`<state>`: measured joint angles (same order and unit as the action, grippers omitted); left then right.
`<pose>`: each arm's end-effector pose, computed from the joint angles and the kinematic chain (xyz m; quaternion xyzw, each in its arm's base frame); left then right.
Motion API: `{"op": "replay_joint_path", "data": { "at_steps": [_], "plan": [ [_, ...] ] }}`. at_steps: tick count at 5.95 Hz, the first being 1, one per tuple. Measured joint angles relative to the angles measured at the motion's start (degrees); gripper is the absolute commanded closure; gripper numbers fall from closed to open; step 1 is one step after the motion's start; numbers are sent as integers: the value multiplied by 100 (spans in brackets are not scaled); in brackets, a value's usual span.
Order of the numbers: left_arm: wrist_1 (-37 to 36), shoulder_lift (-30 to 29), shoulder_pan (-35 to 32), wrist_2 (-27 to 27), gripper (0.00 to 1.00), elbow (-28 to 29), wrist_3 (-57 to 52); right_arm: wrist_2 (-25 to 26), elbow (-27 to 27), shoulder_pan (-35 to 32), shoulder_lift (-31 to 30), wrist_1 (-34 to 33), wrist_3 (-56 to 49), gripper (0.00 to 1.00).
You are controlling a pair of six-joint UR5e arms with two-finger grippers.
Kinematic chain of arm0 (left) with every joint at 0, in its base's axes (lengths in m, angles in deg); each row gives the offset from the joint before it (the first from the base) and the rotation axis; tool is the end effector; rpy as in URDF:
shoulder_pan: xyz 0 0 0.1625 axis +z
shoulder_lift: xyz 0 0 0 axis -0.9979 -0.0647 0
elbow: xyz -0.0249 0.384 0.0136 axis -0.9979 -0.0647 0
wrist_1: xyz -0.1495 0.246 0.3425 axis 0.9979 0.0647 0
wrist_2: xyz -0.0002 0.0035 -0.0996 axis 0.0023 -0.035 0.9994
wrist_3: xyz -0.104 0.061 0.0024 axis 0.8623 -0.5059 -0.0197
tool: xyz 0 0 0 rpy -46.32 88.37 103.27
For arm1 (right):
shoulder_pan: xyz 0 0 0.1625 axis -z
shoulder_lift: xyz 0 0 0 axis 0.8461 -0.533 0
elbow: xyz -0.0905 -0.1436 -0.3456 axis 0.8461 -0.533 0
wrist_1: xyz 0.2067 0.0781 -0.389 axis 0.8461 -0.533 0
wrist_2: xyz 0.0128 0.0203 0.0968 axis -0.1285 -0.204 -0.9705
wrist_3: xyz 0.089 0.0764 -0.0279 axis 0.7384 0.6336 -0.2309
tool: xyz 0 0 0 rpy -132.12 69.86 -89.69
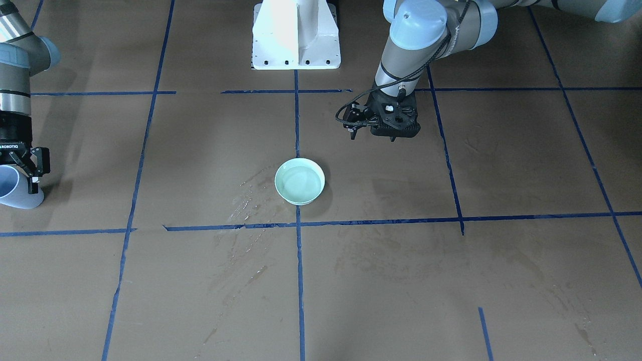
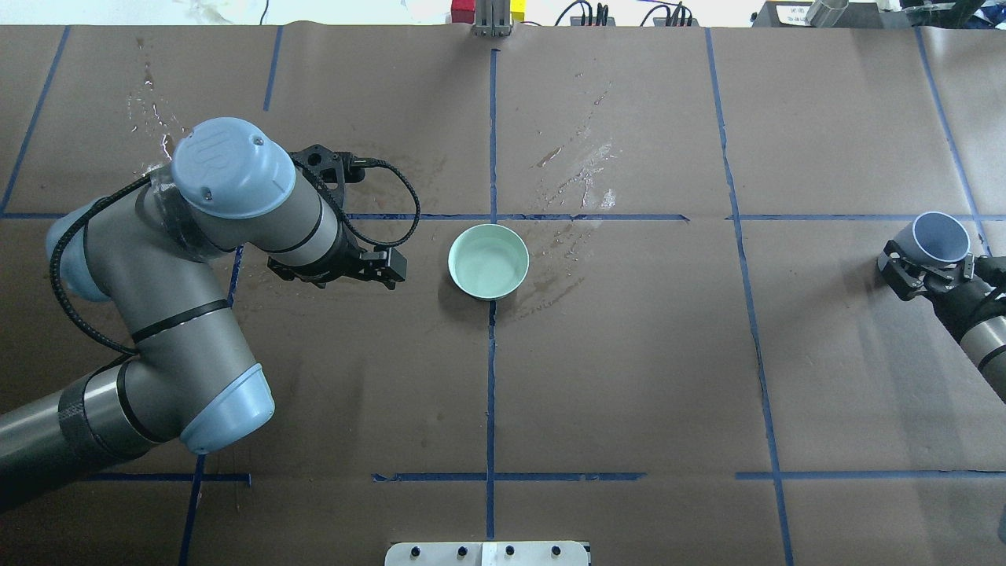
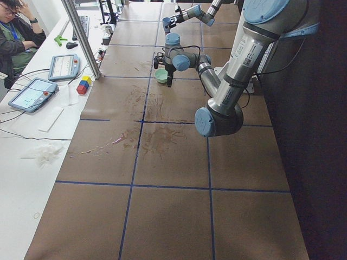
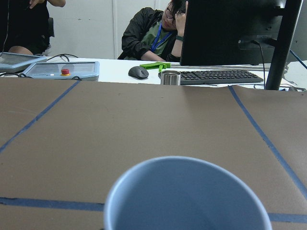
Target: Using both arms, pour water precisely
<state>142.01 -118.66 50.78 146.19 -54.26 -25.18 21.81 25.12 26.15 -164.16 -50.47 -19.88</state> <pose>0.4712 -0.4442 0.1887 0.0478 0.4259 -0.0013 0.9035 -0.2699 -0.4109 0.6657 0.5047 -0.2991 0.1851 0.7884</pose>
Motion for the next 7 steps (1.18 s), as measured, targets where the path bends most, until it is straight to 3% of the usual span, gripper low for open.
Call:
{"op": "replay_joint_path", "data": {
  "at_steps": [3, 7],
  "plan": [
    [0, 0, 0, 0, 0, 0, 0, 1, 5, 0, 1, 19, 2, 1],
    [0, -6, 0, 0, 0, -15, 0, -17, -14, 123, -190, 594, 8, 1]
  ]
}}
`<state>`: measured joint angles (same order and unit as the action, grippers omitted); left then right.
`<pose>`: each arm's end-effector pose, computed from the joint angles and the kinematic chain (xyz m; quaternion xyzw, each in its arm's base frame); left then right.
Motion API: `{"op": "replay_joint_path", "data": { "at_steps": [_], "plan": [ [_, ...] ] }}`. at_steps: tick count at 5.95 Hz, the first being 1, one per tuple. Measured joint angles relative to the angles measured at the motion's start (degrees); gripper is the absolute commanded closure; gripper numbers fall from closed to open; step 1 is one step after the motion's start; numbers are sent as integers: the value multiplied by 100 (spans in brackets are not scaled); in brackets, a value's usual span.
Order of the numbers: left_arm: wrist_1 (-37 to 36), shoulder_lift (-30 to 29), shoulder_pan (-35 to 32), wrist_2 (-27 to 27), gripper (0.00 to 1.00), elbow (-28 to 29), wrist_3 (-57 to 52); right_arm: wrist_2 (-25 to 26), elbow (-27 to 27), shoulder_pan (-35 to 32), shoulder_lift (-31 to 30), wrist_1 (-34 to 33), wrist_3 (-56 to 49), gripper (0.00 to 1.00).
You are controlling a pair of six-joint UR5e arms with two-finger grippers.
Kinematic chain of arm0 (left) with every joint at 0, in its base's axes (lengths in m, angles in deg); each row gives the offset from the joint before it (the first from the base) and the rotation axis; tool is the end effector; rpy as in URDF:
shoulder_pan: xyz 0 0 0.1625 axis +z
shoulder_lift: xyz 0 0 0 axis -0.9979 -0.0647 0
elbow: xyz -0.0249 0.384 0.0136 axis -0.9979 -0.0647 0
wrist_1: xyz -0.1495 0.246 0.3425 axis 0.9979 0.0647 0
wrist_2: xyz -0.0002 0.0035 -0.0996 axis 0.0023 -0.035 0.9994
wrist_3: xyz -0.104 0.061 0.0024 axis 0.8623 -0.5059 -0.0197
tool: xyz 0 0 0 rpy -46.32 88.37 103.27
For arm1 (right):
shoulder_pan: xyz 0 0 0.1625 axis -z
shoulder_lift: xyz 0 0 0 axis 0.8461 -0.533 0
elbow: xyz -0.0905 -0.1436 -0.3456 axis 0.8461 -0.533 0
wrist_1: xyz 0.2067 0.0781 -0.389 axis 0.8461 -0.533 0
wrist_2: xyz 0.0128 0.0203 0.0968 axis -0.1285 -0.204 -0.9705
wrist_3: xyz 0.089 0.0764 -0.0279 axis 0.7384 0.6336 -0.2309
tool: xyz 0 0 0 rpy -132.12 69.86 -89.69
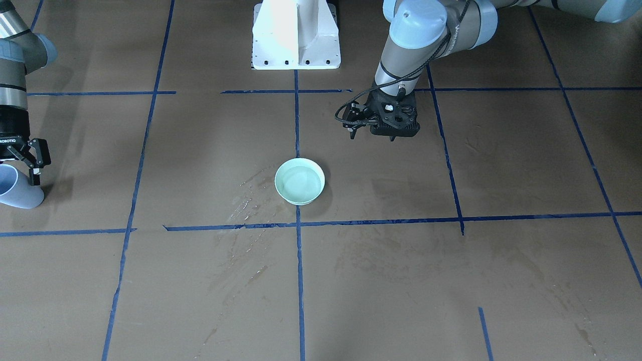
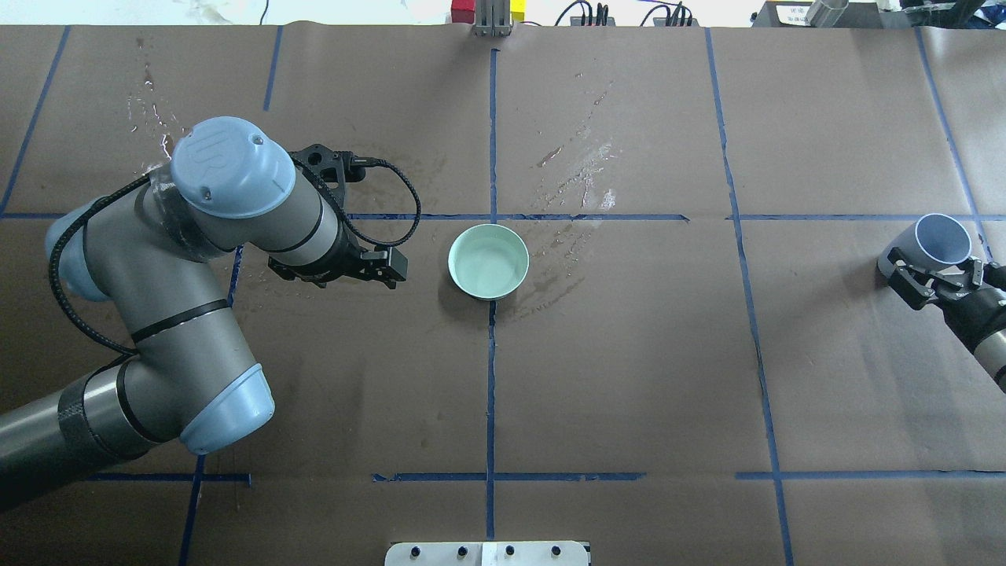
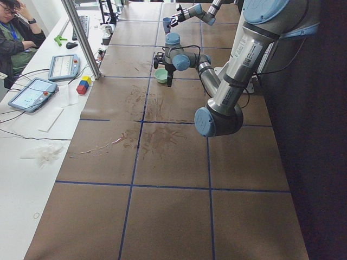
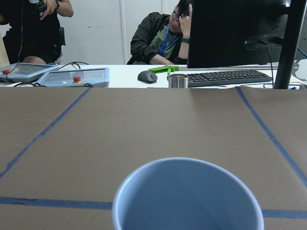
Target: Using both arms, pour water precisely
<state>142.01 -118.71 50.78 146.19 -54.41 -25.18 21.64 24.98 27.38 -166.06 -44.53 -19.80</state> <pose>0.4706 -0.4438 0.1870 0.0487 0.4271 -0.0010 0.9029 -0.2591 -0.3932 0.6685 0.5085 -0.3318 0.1857 0.7726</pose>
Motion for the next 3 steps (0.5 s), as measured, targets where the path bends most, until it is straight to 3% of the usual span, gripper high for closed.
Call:
{"op": "replay_joint_path", "data": {
  "at_steps": [3],
  "plan": [
    [0, -2, 0, 0, 0, -31, 53, -8, -19, 261, -541, 616, -2, 1]
  ]
}}
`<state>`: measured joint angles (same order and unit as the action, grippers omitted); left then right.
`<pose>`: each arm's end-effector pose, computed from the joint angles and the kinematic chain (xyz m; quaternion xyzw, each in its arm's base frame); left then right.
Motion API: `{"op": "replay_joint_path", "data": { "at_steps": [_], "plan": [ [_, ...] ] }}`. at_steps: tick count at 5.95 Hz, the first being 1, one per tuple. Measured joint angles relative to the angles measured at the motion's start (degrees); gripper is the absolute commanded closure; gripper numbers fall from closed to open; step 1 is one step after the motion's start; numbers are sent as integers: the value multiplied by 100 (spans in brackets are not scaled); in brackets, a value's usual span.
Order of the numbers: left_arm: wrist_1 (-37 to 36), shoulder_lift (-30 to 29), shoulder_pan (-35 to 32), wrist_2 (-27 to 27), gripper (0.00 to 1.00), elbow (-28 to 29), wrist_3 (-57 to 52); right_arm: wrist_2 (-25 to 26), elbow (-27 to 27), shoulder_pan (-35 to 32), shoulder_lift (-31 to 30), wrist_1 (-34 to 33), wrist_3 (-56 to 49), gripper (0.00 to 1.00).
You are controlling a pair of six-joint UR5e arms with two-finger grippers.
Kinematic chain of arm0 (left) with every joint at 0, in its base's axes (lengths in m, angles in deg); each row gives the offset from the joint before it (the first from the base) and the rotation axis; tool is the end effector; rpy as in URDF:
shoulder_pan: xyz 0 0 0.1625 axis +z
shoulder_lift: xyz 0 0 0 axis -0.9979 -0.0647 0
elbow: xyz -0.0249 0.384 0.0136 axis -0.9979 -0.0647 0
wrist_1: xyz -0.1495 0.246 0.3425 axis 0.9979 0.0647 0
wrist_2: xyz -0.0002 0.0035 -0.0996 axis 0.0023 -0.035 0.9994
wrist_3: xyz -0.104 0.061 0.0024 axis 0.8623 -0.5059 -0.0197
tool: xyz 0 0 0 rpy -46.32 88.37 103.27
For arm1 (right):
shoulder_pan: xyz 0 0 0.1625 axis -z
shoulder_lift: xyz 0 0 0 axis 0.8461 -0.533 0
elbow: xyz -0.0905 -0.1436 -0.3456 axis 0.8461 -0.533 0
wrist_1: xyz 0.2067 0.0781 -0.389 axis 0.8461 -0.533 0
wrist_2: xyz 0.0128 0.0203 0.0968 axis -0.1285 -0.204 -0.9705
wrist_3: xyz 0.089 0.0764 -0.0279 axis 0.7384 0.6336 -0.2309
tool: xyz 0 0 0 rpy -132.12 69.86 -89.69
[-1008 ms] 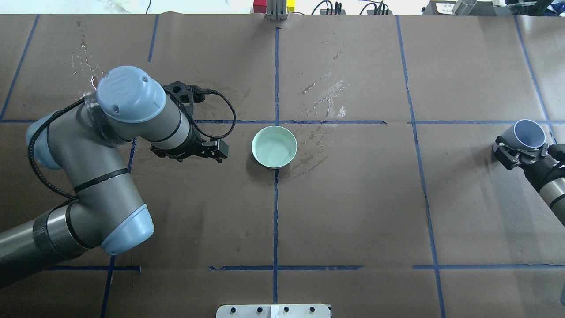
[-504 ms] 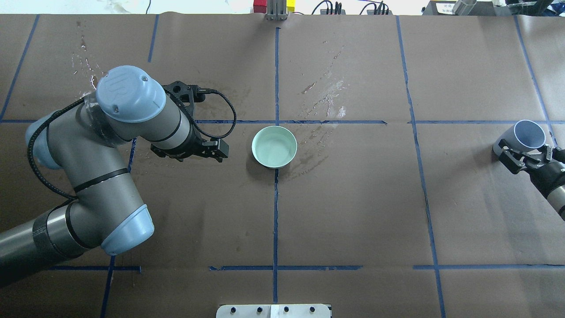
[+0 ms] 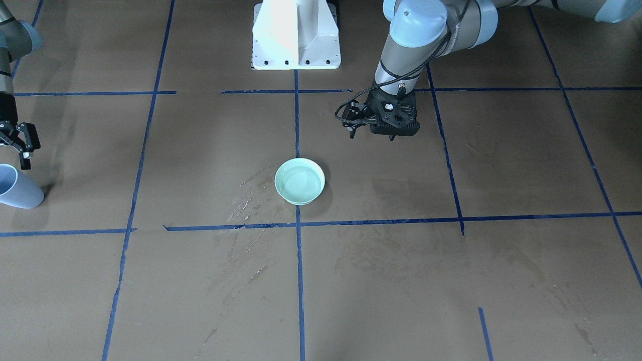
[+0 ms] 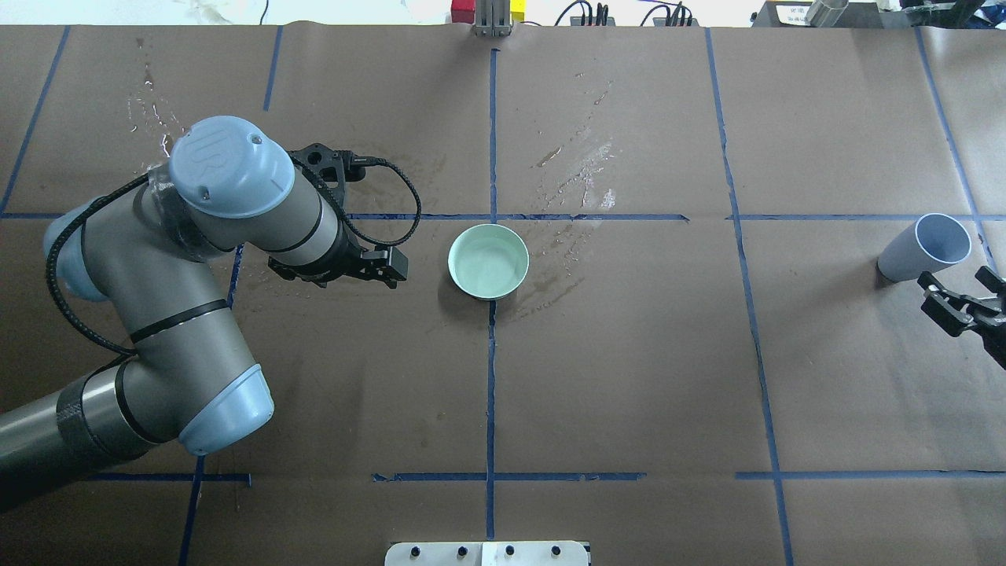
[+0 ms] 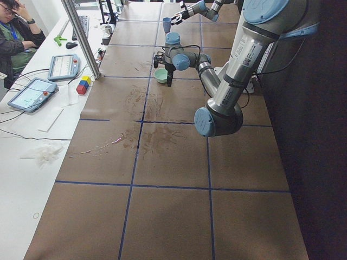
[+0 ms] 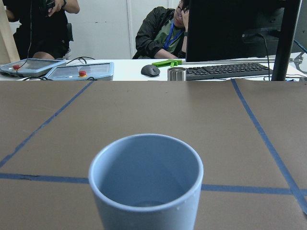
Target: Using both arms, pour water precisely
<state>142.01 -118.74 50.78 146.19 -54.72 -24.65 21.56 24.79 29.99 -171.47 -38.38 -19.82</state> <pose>0.4692 -0.4428 0.1842 0.0483 0.4296 -0.0045 0.9017 -0.2271 -0.3547 0.6943 0.5015 -0.3472 0.1689 0.7742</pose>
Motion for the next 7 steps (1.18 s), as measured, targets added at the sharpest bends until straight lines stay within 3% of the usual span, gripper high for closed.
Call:
{"op": "replay_joint_path", "data": {
  "at_steps": [2, 4, 6, 7],
  "plan": [
    [-7, -5, 0, 0, 0, -12, 98, -337, -143, 64, -419, 573, -37, 1],
    [-6, 3, 0, 0, 0, -15, 105, -1357, -611, -245, -544, 1253, -172, 2],
    [-1, 0, 0, -3, 0, -16, 98, -3614, -742, -2079, -337, 1058, -751, 2],
    [0, -4, 3, -7, 0, -16, 97, -5061, -743, -3342, -7, 494, -1207, 2]
  ]
}}
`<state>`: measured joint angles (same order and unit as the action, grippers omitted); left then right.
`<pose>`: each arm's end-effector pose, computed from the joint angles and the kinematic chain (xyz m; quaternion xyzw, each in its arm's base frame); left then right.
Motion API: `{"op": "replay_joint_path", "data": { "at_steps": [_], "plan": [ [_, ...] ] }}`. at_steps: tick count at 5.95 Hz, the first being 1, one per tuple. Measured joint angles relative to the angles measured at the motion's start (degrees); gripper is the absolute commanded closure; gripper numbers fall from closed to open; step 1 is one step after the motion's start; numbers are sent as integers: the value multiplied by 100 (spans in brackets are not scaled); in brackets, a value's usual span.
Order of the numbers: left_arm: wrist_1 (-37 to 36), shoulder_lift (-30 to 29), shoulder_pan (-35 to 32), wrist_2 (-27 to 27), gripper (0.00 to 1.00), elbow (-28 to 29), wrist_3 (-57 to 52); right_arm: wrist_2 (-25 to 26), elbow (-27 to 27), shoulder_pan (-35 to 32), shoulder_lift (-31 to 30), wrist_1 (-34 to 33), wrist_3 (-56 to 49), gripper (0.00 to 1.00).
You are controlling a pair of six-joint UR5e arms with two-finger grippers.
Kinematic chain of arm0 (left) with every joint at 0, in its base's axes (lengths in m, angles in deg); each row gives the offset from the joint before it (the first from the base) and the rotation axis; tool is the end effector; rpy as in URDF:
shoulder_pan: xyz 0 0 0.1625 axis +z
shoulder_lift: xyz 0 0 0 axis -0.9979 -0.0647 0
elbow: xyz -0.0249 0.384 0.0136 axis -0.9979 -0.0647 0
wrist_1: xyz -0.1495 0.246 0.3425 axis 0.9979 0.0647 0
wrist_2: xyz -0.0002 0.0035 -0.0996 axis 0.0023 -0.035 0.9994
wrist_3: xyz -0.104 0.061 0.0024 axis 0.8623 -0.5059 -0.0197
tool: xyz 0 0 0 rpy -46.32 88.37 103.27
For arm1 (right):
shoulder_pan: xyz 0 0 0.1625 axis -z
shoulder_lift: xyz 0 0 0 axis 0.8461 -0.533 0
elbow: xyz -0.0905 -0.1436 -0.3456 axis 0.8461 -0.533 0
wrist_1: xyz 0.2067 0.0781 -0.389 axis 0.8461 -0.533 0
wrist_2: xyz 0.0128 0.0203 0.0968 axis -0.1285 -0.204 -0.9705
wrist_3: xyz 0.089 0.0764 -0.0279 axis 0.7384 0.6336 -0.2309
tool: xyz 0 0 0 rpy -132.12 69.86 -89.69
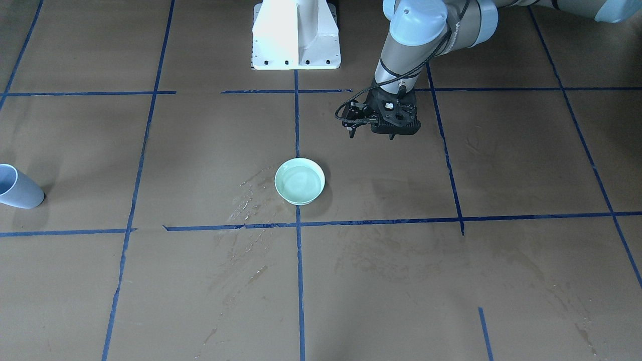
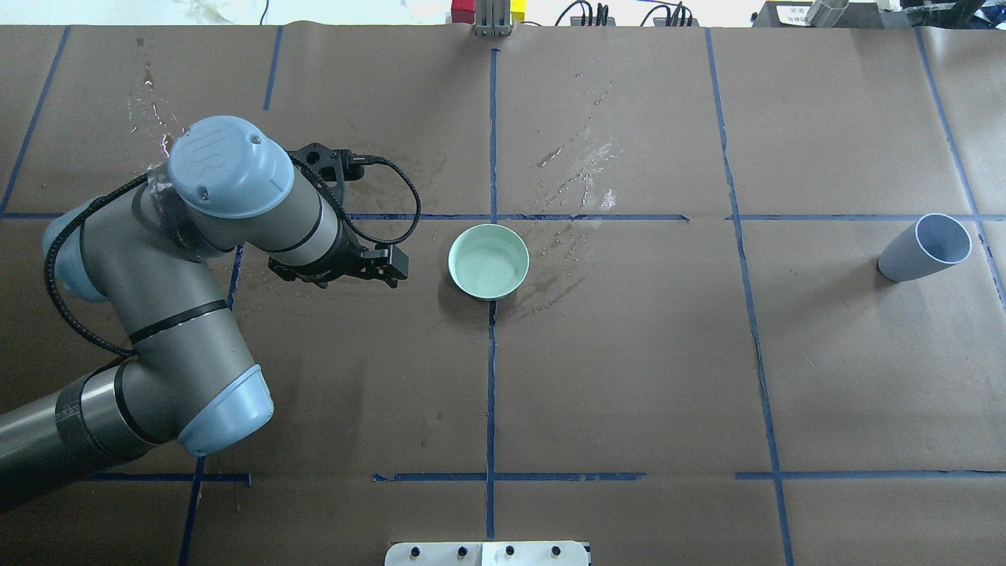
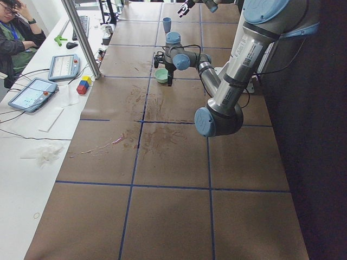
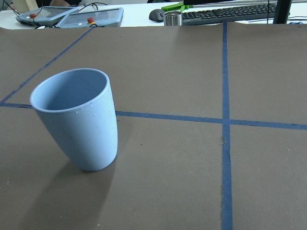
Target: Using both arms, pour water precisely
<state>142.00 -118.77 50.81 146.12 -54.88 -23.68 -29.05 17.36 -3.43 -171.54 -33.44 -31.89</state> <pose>0.4687 -0.4422 0.1827 0.0458 0.4309 -0.0118 0.9012 -0.0778 -0.3647 0.7533 0.3865 -0.4135 0.0701 0.8214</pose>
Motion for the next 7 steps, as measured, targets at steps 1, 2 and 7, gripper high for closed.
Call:
{"op": "replay_joint_path", "data": {
  "at_steps": [1, 2, 7],
  "plan": [
    [-2, -10, 3, -7, 0, 2, 0, -1232, 6, -1089, 314, -688, -545, 1],
    [-6, -24, 5, -18, 0, 6, -1, -2137, 17, -1875, 528, -1423, -1128, 1],
    [0, -71, 46, -152, 0, 135, 139, -3758, 755, -2582, 669, -5099, -2543, 0]
  ]
}}
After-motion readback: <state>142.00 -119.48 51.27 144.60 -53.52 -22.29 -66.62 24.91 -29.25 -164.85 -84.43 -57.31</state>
